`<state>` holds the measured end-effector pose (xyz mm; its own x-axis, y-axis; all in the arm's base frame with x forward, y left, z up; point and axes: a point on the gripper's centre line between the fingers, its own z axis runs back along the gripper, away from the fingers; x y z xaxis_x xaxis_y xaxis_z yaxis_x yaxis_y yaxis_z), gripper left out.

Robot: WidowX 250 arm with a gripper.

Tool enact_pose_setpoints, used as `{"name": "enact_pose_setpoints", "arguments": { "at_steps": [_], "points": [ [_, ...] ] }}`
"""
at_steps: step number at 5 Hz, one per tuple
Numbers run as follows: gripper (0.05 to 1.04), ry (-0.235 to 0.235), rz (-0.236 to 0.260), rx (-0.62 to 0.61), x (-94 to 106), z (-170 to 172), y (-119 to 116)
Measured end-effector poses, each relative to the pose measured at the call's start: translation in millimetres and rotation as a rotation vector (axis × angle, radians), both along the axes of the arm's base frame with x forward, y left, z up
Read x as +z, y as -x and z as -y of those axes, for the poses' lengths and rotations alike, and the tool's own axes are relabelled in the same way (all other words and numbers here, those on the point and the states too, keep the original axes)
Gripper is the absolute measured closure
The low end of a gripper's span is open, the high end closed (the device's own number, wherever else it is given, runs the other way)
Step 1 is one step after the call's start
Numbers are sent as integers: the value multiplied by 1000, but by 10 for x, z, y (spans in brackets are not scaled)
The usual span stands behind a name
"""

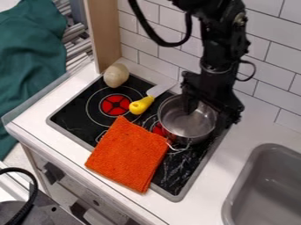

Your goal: Put the pot to the left of the orange cloth

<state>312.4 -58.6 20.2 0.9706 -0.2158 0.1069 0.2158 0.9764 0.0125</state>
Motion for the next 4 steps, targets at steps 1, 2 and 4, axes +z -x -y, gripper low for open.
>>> {"name": "enact_pose_setpoints", "arguments": {
  "at_steps": [1, 2, 4],
  "points": [
    [82, 27, 14, 10, -21, 38, -5],
    [82, 23, 13, 56, -157, 16, 27],
    [82, -25, 10, 69, -506, -52, -10]
  ]
}}
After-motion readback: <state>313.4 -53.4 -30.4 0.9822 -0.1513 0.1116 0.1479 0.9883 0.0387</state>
